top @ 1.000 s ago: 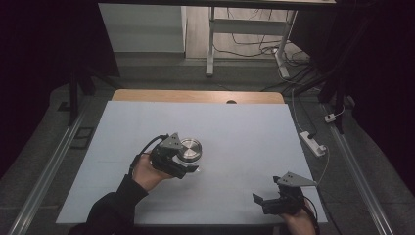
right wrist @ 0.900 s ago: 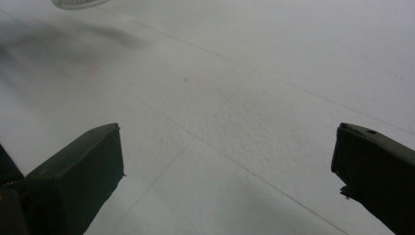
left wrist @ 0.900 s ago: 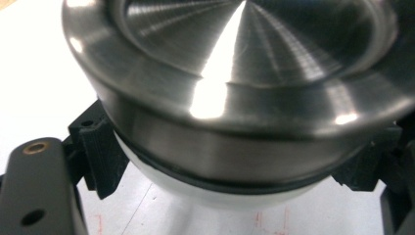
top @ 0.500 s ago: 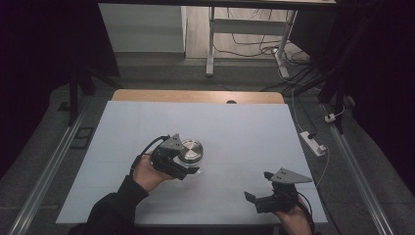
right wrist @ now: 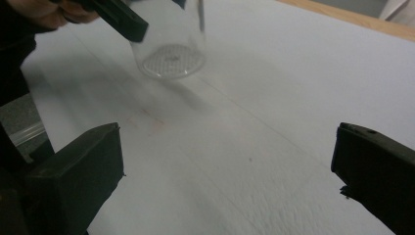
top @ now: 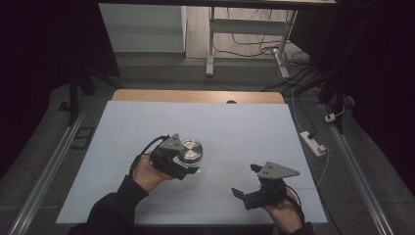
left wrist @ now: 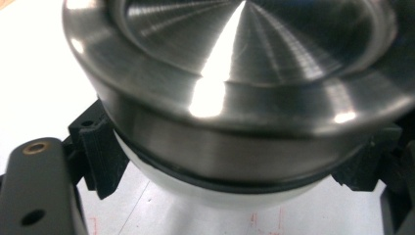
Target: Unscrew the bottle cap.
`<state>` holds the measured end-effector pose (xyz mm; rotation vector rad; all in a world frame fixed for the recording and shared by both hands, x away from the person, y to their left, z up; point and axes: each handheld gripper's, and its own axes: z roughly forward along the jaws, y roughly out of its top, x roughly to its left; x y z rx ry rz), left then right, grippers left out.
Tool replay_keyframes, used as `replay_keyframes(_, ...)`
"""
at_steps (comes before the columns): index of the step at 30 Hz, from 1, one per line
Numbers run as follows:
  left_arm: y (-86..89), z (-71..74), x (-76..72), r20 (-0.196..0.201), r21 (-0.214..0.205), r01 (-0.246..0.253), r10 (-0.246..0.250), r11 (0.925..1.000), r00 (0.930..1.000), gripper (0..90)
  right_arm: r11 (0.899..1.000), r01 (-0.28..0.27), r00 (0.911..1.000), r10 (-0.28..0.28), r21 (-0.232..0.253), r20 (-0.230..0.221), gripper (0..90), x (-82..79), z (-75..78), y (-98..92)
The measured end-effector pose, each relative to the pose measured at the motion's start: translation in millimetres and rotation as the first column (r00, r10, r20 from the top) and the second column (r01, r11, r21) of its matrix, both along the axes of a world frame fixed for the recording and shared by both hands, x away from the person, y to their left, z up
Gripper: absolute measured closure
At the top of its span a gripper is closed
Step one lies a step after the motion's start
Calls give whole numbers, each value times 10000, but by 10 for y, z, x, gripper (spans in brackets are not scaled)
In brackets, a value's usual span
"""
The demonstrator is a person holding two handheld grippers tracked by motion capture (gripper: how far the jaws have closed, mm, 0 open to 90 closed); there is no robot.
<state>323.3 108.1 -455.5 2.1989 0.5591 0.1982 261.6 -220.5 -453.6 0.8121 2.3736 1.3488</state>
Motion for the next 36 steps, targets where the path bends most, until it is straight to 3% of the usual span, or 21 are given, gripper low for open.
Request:
replay_keyframes(11,2,-8,-4,-38,-78,-5,5,10000,10000,160,9980,-630,9976,629,32,302,0,107,156,287)
replay_keyframes(24,-5,-31,-13,22,-193,-173,174,9997,9998,160,9943,-1046,9944,1042,-185,-176,0,296,297,640)
replay_keyframes(25,3,-26,-8,77,-29,-74,74,10000,9999,161,9943,-1047,9943,1043,-199,-212,0,307,307,667)
replay_keyframes(36,-46,-33,-33,55,-141,-124,125,9998,9999,160,9903,-1364,9906,1363,-252,-83,0,433,444,1033)
